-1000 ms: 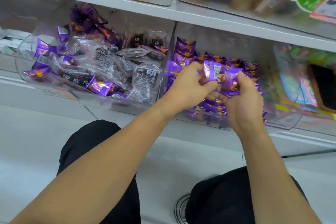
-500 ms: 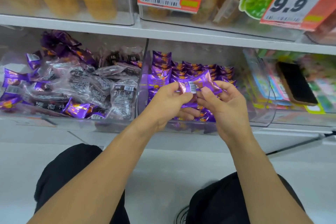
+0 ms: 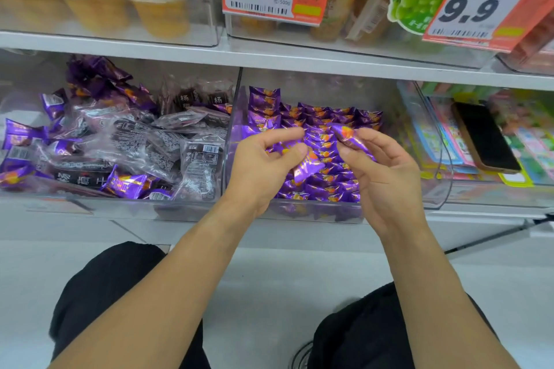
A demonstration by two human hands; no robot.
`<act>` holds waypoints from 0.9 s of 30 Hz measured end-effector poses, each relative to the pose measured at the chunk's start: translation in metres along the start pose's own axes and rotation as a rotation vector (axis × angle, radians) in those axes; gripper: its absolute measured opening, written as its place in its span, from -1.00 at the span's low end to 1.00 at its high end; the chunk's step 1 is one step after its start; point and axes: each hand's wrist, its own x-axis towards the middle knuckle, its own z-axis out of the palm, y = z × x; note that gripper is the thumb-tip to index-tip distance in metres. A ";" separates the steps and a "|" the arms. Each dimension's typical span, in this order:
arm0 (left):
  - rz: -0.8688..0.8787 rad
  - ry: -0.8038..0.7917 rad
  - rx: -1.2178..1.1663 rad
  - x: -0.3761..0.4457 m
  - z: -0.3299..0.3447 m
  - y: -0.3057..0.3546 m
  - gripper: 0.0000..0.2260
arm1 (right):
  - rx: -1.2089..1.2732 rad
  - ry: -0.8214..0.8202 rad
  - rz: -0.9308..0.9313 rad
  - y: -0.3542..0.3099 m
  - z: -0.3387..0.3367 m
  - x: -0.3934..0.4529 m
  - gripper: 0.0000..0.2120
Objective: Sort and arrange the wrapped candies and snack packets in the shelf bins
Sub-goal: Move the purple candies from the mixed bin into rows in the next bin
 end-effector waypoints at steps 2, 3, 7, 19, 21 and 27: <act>0.006 -0.007 -0.007 0.001 -0.001 -0.002 -0.60 | -0.001 -0.041 0.030 -0.001 0.000 0.000 -0.67; -0.015 -0.007 -0.027 0.001 -0.001 -0.001 -0.57 | 0.024 -0.063 0.047 -0.002 0.001 -0.001 -0.68; -0.133 -0.025 -0.184 0.000 0.002 0.002 -0.74 | 0.048 -0.095 0.009 -0.002 0.004 -0.003 -0.79; -0.277 -0.033 -0.438 -0.003 0.007 0.009 -0.78 | -0.166 -0.167 -0.033 0.005 0.008 -0.011 -0.71; -0.251 -0.042 -0.427 -0.006 0.010 0.008 -0.83 | -0.219 -0.159 -0.067 0.005 0.006 -0.009 -0.74; -0.182 0.004 -0.367 -0.007 0.012 0.005 -0.90 | -0.445 -0.220 -0.119 0.005 0.005 -0.011 -0.81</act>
